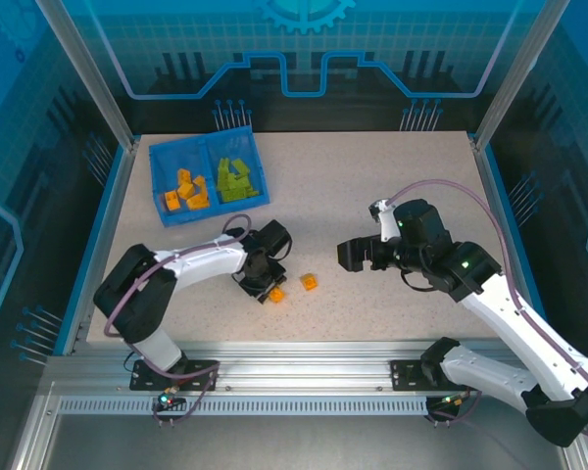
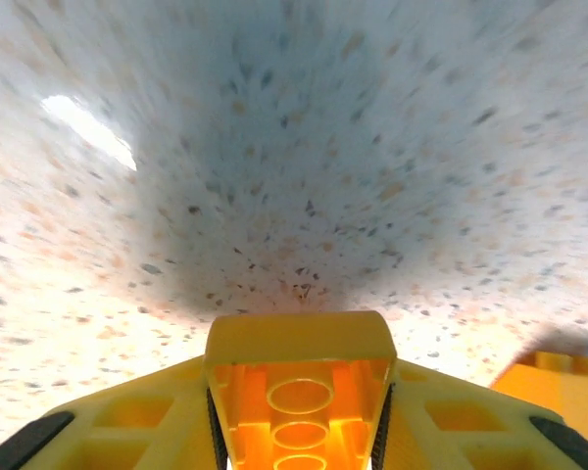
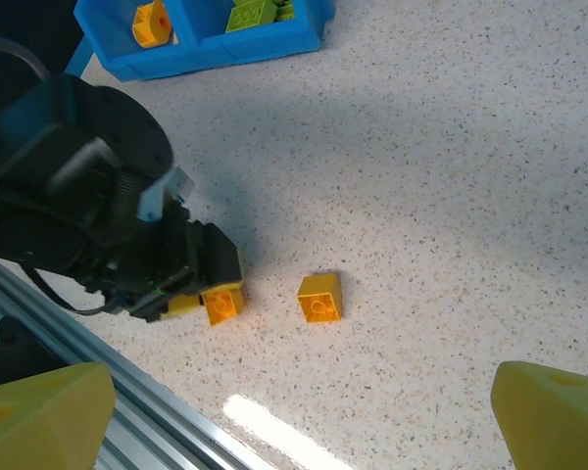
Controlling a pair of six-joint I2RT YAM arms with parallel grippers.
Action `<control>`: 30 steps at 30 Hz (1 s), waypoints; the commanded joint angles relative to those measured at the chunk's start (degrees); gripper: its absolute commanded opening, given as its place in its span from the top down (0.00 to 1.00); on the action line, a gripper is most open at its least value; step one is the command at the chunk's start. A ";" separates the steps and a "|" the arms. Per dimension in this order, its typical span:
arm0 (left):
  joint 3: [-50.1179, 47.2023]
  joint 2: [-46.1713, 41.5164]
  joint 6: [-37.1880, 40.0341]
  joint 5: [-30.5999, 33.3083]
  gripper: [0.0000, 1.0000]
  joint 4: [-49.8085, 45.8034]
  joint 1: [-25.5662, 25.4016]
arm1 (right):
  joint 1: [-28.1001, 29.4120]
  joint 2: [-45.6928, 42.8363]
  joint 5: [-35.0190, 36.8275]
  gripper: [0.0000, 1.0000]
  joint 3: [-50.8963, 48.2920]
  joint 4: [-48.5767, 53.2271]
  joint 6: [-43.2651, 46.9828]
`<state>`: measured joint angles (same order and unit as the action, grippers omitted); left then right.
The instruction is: Sort the legos into containers by color
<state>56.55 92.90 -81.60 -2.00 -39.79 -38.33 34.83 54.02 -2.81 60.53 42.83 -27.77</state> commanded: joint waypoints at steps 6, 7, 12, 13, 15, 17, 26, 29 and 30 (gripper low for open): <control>10.64 -13.43 17.58 19.73 0.63 -14.63 4.98 | -0.56 0.09 -1.65 0.00 1.68 -1.43 -1.28; 11.51 -14.93 19.68 20.73 0.63 -14.72 7.09 | -0.56 0.20 -1.75 0.00 1.74 -1.50 -1.24; 18.85 -16.26 32.01 23.70 0.63 -13.36 19.32 | -0.56 0.65 -1.88 0.00 1.63 -1.78 -1.41; 20.83 -15.38 34.05 24.64 0.62 -13.21 21.47 | -0.55 0.70 -1.88 0.00 1.53 -1.93 -1.54; 25.13 -12.11 38.14 27.20 0.62 -12.36 26.33 | -0.55 0.87 -2.11 0.00 1.57 -2.21 -1.71; 29.14 -7.50 41.83 28.10 0.62 -10.75 30.60 | -0.53 1.16 -2.44 0.00 1.76 -2.32 -1.76; 54.05 21.17 46.97 15.02 0.56 -11.10 43.02 | -0.55 1.35 -2.37 0.00 2.61 -1.64 -2.24; 60.92 28.12 47.37 11.75 0.55 -10.94 44.22 | -0.47 1.43 -2.73 0.00 3.05 -1.36 -2.77; 62.28 29.65 47.37 10.88 0.54 -10.19 44.51 | -0.54 1.46 -2.68 0.00 3.19 -1.13 -2.90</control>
<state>113.80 120.05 -36.86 14.17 -49.63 5.56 34.81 55.53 -4.49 61.56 41.54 -29.61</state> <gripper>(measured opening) 0.453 0.999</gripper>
